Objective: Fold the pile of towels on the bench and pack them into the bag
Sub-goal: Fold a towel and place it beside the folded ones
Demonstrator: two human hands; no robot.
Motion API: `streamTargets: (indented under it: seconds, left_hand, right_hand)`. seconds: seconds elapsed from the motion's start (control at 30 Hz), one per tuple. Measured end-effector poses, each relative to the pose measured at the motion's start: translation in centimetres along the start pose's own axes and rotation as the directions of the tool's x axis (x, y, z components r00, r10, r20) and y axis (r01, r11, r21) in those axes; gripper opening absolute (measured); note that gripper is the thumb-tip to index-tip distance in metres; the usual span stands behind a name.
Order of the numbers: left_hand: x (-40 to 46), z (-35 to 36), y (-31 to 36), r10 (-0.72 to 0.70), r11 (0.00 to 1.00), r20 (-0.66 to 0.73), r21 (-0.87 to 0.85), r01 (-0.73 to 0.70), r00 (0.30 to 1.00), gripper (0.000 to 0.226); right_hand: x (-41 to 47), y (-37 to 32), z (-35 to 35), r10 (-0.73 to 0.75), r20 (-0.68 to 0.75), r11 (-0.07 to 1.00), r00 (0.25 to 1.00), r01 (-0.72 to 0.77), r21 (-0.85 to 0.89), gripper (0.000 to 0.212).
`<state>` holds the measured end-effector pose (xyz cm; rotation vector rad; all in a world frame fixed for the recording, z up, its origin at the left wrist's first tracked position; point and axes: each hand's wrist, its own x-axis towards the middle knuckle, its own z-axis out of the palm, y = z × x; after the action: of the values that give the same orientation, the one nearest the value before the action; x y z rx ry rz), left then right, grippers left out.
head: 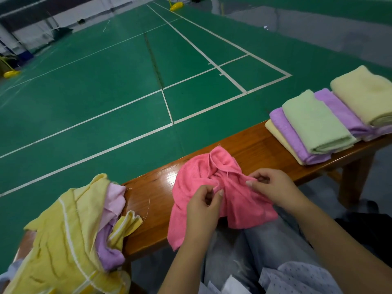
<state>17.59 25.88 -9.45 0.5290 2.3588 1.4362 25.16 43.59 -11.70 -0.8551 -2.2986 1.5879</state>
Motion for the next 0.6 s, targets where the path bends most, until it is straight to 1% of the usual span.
streamTargets:
  seconds: [0.07, 0.1, 0.17, 0.23, 0.3, 0.37, 0.4, 0.47, 0.53, 0.6]
  left_hand:
    - [-0.2, 0.4, 0.5, 0.023, 1.0, -0.001, -0.016, -0.023, 1.0, 0.014]
    - [-0.3, 0.7, 0.7, 0.031, 0.999, 0.003, -0.025, -0.03, 1.0, 0.014]
    - [-0.3, 1.1, 0.9, 0.048, 0.999, 0.019, -0.012, -0.048, 0.999, 0.01]
    - [-0.3, 1.4, 0.8, 0.083, 0.996, 0.039, 0.034, -0.084, 0.996, 0.008]
    - [-0.5, 1.5, 0.8, 0.127, 0.988, 0.04, 0.085, -0.13, 0.991, 0.01]
    - [-0.8, 1.5, 0.9, 0.189, 0.972, 0.017, 0.142, -0.189, 0.982, 0.011]
    - [-1.0, 1.5, 1.0, 0.219, 0.962, 0.008, 0.167, -0.218, 0.976, 0.013]
    - [-1.1, 1.5, 1.0, 0.254, 0.946, 0.001, 0.207, -0.249, 0.967, 0.016]
    - [-1.1, 1.5, 0.9, 0.26, 0.943, -0.003, 0.215, -0.253, 0.966, 0.017]
    - [-1.1, 1.6, 0.8, 0.262, 0.939, 0.003, 0.229, -0.256, 0.965, 0.017]
  right_hand:
    - [-0.5, -1.2, -0.1, -0.02, 0.003, 0.994, 1.0, 0.02, 0.104, 0.012]
    - [-0.8, -1.7, 0.1, -0.028, 0.015, 0.991, 1.0, 0.026, 0.129, 0.015]
    - [-1.5, -2.4, 0.9, -0.047, 0.081, 0.988, 0.996, 0.034, 0.153, 0.017]
    - [-2.0, -2.8, 1.7, -0.07, 0.137, 0.98, 0.988, 0.043, 0.195, 0.018]
    - [-2.2, -2.9, 2.3, -0.069, 0.1, 0.981, 0.993, 0.049, 0.187, 0.019]
    - [-2.0, -2.9, 2.5, -0.054, 0.027, 0.987, 0.998, 0.049, 0.155, 0.013]
    - [-2.0, -2.8, 2.6, -0.044, 0.004, 0.985, 0.999, 0.043, 0.166, 0.01]
    - [-2.0, -2.7, 2.7, -0.029, -0.004, 0.977, 1.0, 0.029, 0.211, 0.008]
    - [-2.2, -2.8, 2.8, -0.038, 0.01, 0.968, 0.999, 0.034, 0.248, 0.008]
    - [-2.4, -2.9, 2.8, -0.059, 0.024, 0.967, 0.998, 0.051, 0.249, 0.011]
